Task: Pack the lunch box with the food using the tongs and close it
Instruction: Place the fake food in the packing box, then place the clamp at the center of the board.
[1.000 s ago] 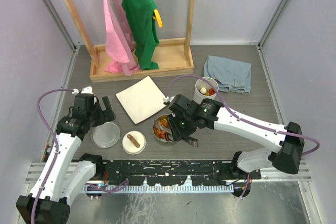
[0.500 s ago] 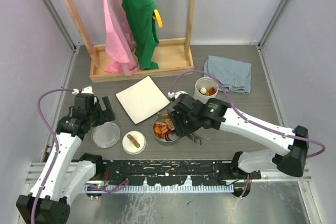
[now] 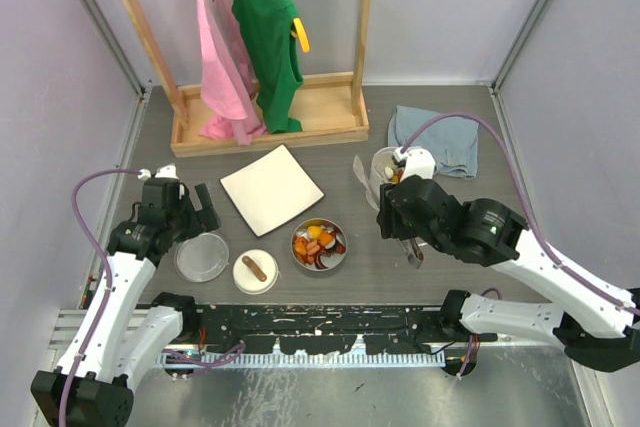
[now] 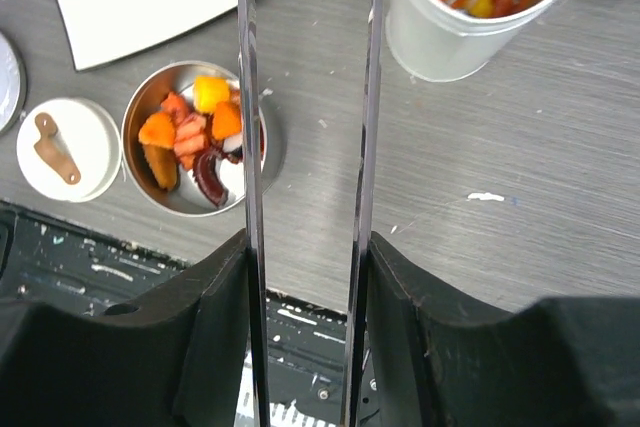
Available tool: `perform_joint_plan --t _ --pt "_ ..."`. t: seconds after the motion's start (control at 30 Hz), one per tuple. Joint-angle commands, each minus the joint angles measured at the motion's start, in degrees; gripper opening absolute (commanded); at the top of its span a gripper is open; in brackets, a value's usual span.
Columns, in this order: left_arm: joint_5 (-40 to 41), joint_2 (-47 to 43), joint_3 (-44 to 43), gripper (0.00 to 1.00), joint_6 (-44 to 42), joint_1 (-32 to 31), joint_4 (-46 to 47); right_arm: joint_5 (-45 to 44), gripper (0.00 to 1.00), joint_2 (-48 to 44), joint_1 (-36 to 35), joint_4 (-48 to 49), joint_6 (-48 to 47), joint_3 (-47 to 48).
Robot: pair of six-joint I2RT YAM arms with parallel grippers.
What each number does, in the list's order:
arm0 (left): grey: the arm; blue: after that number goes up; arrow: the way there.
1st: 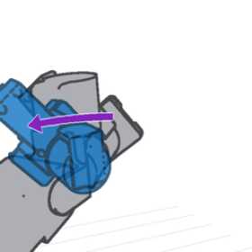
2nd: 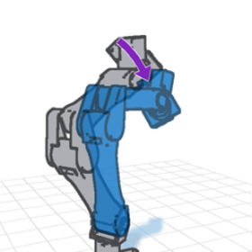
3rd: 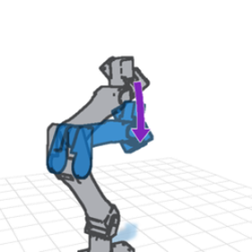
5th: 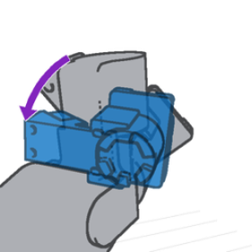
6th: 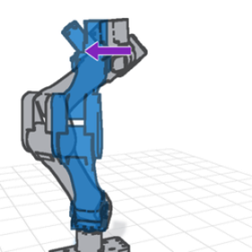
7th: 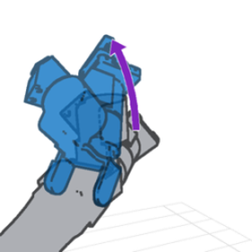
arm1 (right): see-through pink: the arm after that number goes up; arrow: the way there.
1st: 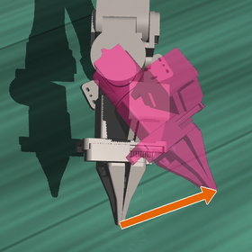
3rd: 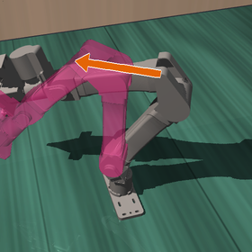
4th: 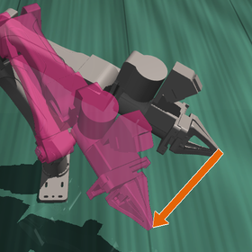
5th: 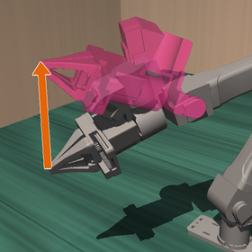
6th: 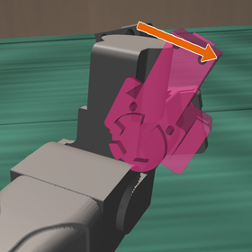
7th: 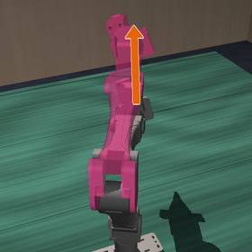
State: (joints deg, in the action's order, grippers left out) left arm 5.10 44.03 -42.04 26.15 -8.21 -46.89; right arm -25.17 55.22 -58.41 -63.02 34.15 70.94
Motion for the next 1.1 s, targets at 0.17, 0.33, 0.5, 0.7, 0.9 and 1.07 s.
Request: perform_joint_plan --t 0.17,0.33,0.5,0.7,0.9,1.07 --pt "-0.3 -0.3 -0.3 0.98 -0.2 0.2 2.4 -15.6 0.5 -5.3 0.1 0.3 4.9 0.4" --pt "-0.3 -0.3 -0.3 0.98 -0.2 0.2 2.4 -21.5 0.51 -2.7 0.9 0.5 5.9 -0.8" --pt "-0.2 -0.4 -0.3 0.98 -0.2 0.2 2.3 -22.0 0.53 -0.3 8.8 2.1 6.9 -2.9" --pt "-0.3 -0.6 -0.3 0.98 -0.2 0.2 2.5 -12.2 0.53 -4.8 23.3 9.1 5.5 -10.3" --pt "-0.4 -0.5 -0.2 0.98 -0.2 0.2 2.6 -8.9 0.54 -9.7 30.6 10.0 9.1 -19.5" --pt "-0.6 -0.5 -0.3 0.98 -0.2 0.2 2.5 -4.1 0.55 -12.2 34.4 13.4 13.8 -28.1"
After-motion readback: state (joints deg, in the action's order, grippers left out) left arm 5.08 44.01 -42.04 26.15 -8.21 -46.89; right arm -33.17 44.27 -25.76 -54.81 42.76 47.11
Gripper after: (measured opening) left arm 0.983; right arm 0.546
